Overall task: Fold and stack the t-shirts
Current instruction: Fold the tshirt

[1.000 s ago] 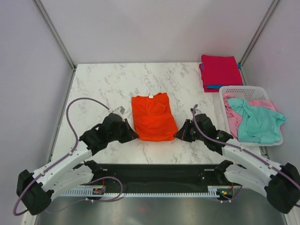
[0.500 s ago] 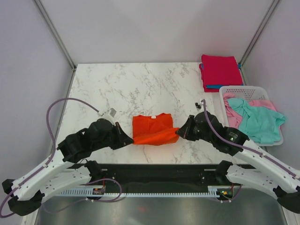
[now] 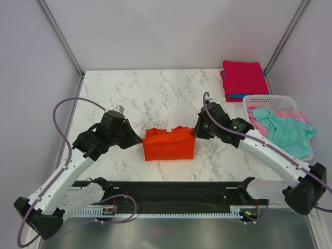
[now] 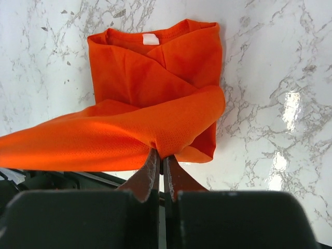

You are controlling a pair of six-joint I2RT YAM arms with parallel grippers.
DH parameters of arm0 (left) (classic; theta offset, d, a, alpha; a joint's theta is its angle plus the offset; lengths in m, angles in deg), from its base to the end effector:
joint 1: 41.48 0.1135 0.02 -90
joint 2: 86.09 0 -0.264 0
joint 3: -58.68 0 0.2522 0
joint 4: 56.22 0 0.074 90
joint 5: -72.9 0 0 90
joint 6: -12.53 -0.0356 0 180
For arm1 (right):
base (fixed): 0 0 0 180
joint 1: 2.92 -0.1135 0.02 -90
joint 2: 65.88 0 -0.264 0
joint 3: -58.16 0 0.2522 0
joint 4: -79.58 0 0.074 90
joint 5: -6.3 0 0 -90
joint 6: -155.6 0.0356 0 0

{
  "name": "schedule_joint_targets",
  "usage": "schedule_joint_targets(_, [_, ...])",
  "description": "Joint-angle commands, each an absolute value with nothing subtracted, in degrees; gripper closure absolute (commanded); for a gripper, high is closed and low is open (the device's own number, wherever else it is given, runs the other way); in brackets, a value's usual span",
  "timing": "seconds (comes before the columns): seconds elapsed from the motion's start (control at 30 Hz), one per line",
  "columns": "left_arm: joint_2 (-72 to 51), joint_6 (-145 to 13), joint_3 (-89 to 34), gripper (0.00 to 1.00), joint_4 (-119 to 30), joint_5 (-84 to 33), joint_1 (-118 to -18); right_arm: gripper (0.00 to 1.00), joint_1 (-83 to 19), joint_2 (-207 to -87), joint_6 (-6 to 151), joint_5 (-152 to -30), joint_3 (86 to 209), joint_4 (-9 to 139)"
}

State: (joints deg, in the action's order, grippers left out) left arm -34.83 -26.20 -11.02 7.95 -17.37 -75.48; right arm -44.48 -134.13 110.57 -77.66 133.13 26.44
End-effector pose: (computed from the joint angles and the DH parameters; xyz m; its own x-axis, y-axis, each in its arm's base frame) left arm 0.1413 -0.0955 0.3207 -0.8098 -0.3948 -0.4341 -0.1115 0.8299 -0.5467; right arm 0.1881 0.1618 0.3090 -0.8114 0.2199 -0.5416 -0.0453 0.9001 0.4333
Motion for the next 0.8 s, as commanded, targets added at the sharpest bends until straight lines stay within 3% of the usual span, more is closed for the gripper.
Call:
schedule_joint_targets(0.0, [-33.5, -34.1, -13.3, 0.98, 7.1, -22.1, -70.1, 1.0, -40.5, -135.2, 106.5, -79.9, 134.7, 28.2])
schedule_joint_targets(0.37, [-15.5, -40.5, -17.0, 0.98, -2.5, -31.4, -59.5, 1.0, -31.4, -152.5, 99.6, -88.9, 140.2, 34.8])
schedule_joint_targets(0.7, [23.7, -47.4, -36.5, 0.98, -5.4, -38.7, -52.1, 1.0, -26.7, -180.8, 95.2, -94.7, 161.0, 35.1])
schedule_joint_targets(0.77, [29.9, -47.6, -41.5, 0.93, -4.8, -41.1, -51.3, 0.92, -25.8, -183.3, 95.0, -95.7, 164.4, 35.0])
